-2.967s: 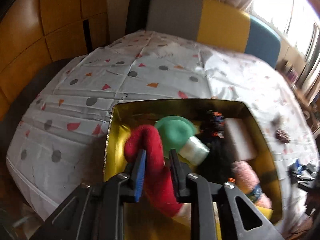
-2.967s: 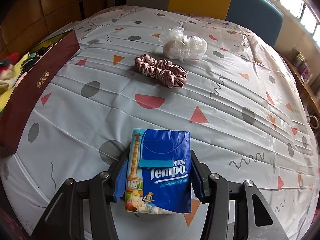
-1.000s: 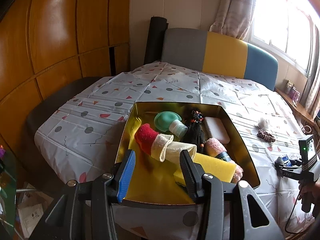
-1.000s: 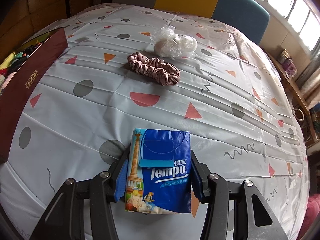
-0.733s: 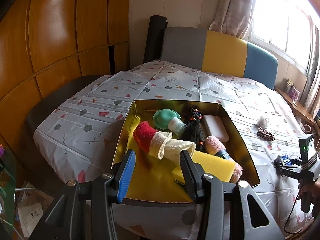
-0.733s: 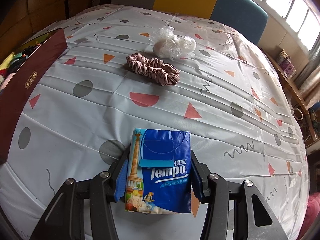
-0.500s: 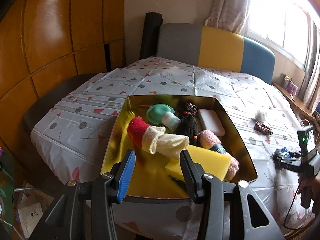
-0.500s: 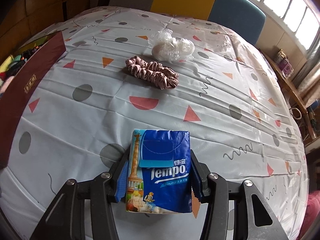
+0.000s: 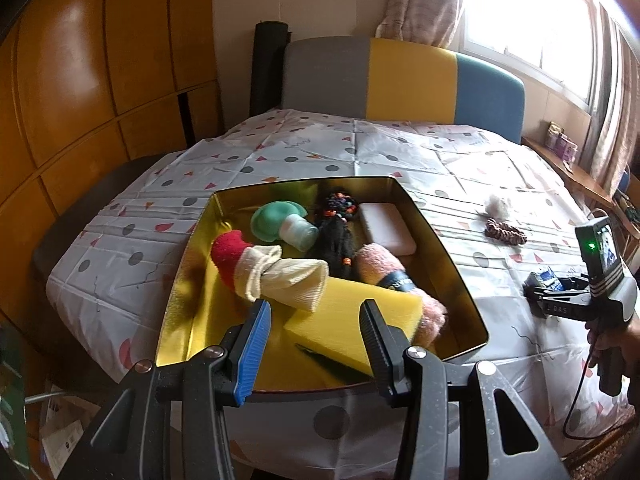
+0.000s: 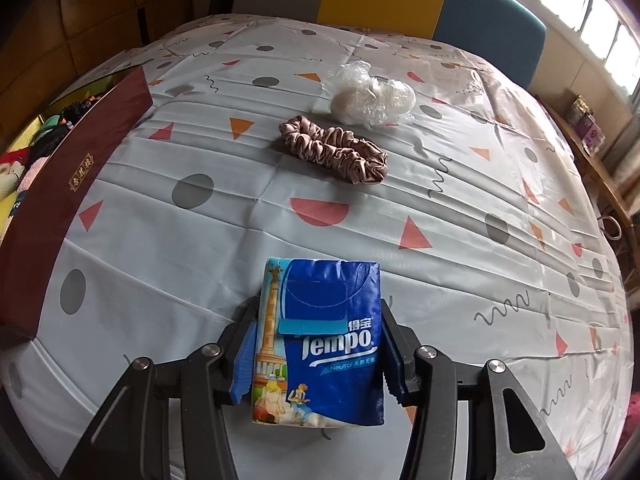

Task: Organize soft objects
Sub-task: 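Lower the red sock into the gold tray and open the left tool, then carry the Tempo tissue pack into the tray and release it with the right tool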

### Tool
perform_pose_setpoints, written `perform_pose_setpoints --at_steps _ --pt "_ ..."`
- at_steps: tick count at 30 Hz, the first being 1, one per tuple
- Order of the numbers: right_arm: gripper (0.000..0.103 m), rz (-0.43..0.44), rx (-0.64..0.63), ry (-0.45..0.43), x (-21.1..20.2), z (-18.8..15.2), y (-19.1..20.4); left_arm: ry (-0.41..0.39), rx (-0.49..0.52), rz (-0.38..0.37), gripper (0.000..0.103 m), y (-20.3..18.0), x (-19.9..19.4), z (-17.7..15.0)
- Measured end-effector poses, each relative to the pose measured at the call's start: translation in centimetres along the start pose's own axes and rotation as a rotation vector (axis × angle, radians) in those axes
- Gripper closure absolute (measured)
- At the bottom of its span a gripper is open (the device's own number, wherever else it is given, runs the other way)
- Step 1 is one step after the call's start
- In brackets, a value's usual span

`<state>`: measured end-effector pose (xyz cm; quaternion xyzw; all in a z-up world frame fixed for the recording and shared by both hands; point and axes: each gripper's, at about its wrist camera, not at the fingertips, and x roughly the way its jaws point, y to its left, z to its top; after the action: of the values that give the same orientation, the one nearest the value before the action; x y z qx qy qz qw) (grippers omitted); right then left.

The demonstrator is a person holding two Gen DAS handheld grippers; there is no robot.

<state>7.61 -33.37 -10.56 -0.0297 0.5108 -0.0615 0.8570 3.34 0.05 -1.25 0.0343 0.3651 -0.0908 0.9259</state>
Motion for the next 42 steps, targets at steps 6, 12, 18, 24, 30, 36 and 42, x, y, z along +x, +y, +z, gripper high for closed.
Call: perform_pose_setpoints --at_steps 6,12,18,24,30,36,42 --pt "0.051 0.008 0.017 0.019 -0.1 -0.2 0.0 -0.004 0.012 -0.014 0.057 -0.3 -0.5 -0.2" --pt "0.051 -0.013 0.038 0.032 -0.2 -0.1 0.2 -0.012 0.002 -0.023 0.057 0.0 -0.9 -0.3" --pt "0.051 -0.025 0.068 0.032 -0.9 0.0 0.7 -0.016 -0.019 -0.027 0.057 1.0 -1.0 -0.4" --pt "0.051 0.003 0.03 0.054 -1.1 -0.4 2.8 -0.005 -0.042 -0.037 0.057 1.7 -0.8 -0.7" --pt "0.051 0.051 0.101 -0.015 -3.4 0.4 3.3 -0.008 -0.069 -0.023 0.057 3.0 -0.8 -0.9" --pt "0.051 0.172 0.024 -0.125 -7.5 3.1 8.4 -0.002 -0.129 0.021 0.057 5.6 -0.6 -1.2" --pt "0.051 0.305 -0.079 -0.188 -10.3 4.5 15.8 -0.011 -0.191 0.081 0.057 8.9 -0.9 -1.4"
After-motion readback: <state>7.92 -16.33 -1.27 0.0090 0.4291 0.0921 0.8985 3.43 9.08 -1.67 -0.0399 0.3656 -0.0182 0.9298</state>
